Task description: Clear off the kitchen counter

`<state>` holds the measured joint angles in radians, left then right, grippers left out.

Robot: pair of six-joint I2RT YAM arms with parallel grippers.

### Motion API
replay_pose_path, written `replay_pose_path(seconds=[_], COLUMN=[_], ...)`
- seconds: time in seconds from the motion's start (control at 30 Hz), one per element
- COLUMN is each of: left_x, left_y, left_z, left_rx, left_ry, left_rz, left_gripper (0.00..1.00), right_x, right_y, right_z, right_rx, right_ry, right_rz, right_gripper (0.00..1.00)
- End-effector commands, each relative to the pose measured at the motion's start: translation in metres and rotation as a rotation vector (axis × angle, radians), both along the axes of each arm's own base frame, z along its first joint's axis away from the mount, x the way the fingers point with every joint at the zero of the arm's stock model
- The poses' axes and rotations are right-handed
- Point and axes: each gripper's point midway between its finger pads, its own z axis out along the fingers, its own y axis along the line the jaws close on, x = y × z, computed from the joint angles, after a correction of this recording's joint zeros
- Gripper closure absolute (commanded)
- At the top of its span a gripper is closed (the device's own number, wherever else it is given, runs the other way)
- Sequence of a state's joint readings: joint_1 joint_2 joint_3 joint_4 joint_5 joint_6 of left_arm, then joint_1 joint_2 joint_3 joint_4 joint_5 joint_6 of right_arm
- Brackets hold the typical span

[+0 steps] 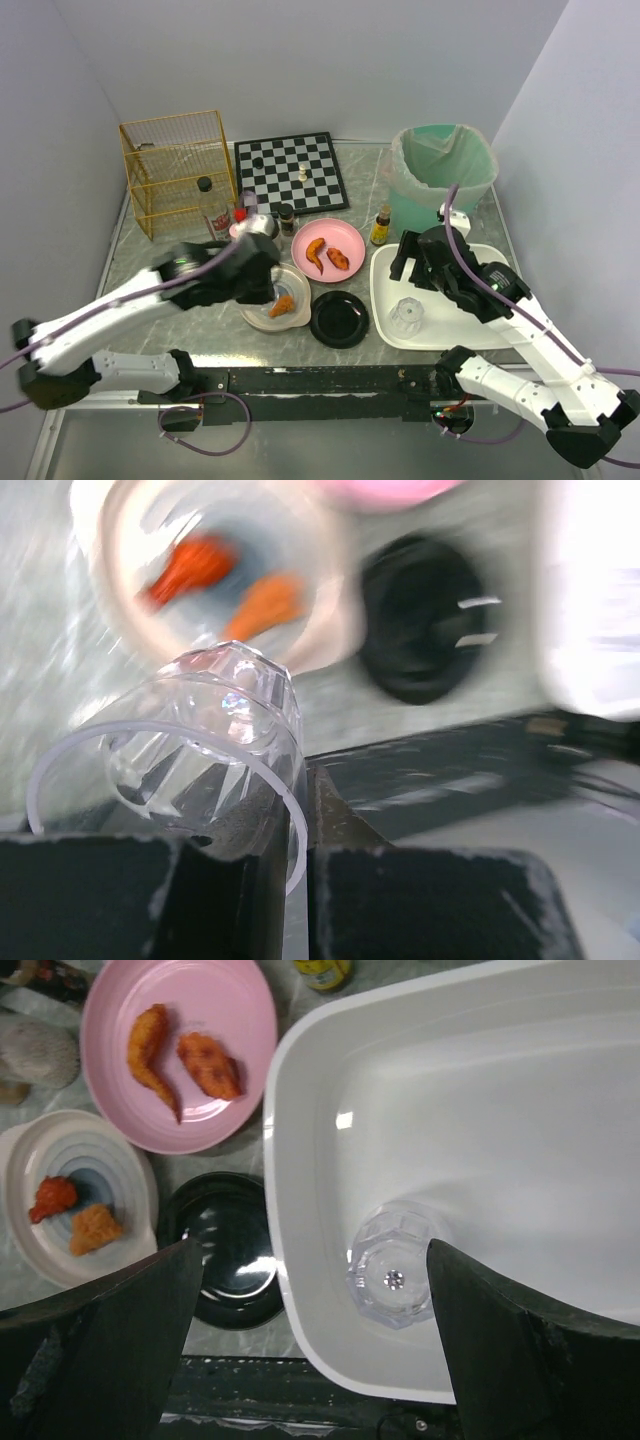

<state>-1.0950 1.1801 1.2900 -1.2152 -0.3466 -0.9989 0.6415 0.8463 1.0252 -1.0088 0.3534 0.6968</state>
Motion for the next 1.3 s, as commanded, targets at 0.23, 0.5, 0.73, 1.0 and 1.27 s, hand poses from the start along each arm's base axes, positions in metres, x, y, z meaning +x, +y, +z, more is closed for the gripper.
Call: replay_pose_path(seconds=[0.23,0.5,0.73,1.0,1.27], left_x=[0.008,0.019,0.002,-0.021,-0.038], left_y=[-0.045,-0.077,-0.089,-0.092,-0.09], left_z=[0.129,0.153,0.173,0.182,0.188], left_rx=[-0.519,-0.847,-1.015,-1.115,-1.17], left_ry=[-0.399,-0.512,-0.526,-0.523,-0.525], left_rz=[-0.272,-0.411,-0.593,-0.722,-0.809], left_gripper=[0.99,0.99,0.99,0.99,0.99], right_x=[-0.007,-0.036,-0.044,-0.046,-0.047], right_y=[0.077,0.113,0.129,0.138,0.143], right_z=[0.075,0.121,0.132,0.131,0.128], right_rx=[0.397,0.612,0.71,0.759,0.778], right_ry=[-0.294,-0.42,-0.442,-0.428,-0.411], right_rz=[0.379,0.637,0.725,0.759,0.789], right_gripper=[0.0,0.0,0.0,0.0,0.0])
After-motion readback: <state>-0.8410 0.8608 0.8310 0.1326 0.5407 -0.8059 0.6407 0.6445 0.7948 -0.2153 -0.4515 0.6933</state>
